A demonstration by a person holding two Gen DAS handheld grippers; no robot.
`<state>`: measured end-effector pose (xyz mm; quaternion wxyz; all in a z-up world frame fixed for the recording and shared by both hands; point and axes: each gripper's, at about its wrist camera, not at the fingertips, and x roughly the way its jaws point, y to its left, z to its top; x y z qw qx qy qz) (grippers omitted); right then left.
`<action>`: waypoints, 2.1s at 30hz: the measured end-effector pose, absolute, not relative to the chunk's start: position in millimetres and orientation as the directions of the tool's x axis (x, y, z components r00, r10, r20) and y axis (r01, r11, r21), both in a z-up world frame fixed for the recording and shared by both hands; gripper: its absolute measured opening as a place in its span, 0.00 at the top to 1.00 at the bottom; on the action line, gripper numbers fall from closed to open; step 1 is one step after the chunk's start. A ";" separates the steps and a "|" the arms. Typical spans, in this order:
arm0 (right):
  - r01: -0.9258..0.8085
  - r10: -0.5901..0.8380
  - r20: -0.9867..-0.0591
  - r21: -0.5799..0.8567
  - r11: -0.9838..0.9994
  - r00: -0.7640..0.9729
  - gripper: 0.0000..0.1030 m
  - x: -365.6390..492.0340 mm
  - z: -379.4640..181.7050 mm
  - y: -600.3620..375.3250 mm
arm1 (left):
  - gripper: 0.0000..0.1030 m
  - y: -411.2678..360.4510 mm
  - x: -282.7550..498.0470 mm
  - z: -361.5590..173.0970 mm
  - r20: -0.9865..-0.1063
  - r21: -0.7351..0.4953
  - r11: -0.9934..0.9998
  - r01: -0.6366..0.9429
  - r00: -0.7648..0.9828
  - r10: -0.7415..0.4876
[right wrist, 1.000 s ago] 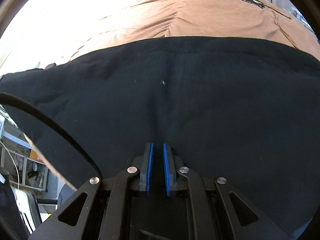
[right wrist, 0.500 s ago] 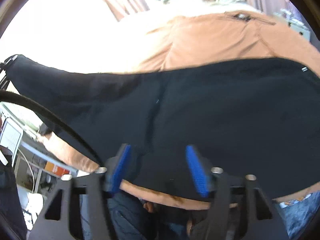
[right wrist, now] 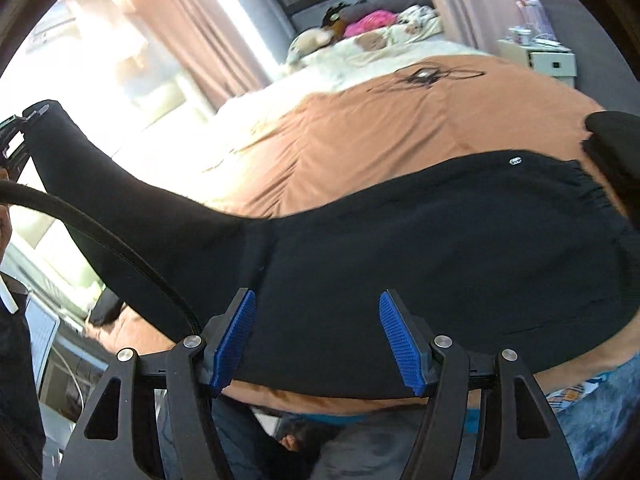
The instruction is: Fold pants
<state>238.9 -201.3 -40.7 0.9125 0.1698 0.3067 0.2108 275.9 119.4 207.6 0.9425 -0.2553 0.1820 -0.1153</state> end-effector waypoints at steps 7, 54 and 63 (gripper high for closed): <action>-0.215 0.445 -0.440 0.480 0.851 0.780 0.27 207.4 -43.4 -246.4 | 0.96 61.2 308.2 226.9 -0.299 -0.489 0.851 0.191 0.880 -0.369; 0.164 0.240 -0.496 0.639 0.751 0.834 0.27 115.2 -77.9 -346.1 | 0.96 -254.9 486.4 62.5 -0.577 -0.603 0.757 0.251 0.519 -0.631; 0.190 0.224 -0.510 0.637 0.747 0.831 0.27 99.2 -73.6 -358.0 | 0.96 -335.6 426.1 -19.8 -0.621 -0.665 0.683 0.302 0.285 -0.730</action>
